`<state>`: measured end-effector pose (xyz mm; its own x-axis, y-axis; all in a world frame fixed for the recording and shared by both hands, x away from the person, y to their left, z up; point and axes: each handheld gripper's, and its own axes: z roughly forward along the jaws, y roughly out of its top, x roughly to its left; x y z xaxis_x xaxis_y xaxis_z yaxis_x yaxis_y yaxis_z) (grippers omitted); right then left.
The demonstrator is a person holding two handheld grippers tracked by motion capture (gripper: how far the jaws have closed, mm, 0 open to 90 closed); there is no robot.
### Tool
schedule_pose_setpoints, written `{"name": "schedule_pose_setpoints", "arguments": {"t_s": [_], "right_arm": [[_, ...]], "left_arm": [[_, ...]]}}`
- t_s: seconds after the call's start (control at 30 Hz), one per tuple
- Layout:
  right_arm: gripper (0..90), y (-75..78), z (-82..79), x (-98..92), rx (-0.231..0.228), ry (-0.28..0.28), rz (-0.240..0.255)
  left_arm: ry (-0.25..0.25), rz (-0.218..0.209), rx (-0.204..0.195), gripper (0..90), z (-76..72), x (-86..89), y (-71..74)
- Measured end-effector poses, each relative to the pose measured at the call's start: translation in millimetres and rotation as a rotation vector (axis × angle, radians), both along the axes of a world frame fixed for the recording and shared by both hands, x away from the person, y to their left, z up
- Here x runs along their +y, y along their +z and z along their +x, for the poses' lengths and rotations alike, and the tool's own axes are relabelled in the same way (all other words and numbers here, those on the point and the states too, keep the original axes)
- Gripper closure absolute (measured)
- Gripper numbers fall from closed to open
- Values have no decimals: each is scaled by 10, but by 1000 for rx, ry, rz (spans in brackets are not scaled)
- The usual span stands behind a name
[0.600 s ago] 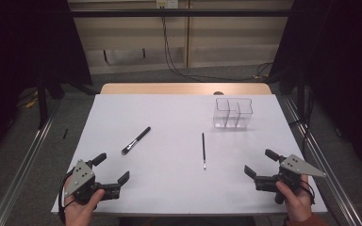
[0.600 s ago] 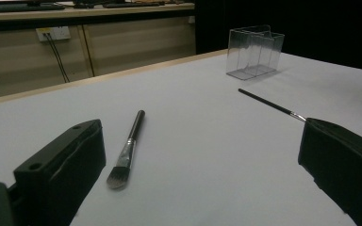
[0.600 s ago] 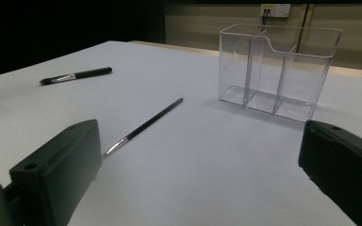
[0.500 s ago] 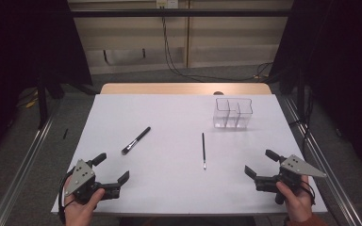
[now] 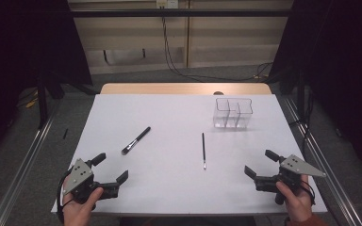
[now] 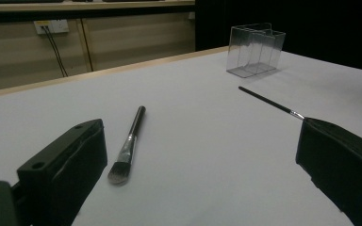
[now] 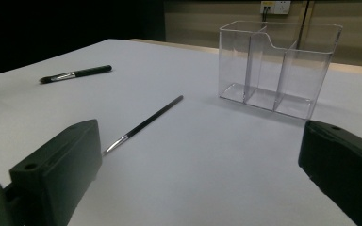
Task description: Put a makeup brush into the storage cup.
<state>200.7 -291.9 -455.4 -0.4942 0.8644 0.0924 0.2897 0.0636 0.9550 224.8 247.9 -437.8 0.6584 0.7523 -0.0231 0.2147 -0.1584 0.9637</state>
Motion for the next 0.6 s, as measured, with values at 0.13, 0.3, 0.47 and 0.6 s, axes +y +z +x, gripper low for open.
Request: {"name": "schedule_pose_setpoints", "arguments": {"t_s": [0.13, 0.3, 0.47, 0.6], "right_arm": [[0, 10, -8, 24, 0, 6, 3], [0, 12, -12, 34, -1, 14, 0], [0, 6, -3, 35, 5, 16, -2], [0, 3, 3, 41, 5, 13, -1]], "left_arm": [[6, 16, -22, 22, -49, -7, 16], [1, 8, -1, 18, -32, -37, 11], [8, 19, 2, 18, 51, -96, 33], [6, 30, -8, 18, 136, -118, 84]]}}
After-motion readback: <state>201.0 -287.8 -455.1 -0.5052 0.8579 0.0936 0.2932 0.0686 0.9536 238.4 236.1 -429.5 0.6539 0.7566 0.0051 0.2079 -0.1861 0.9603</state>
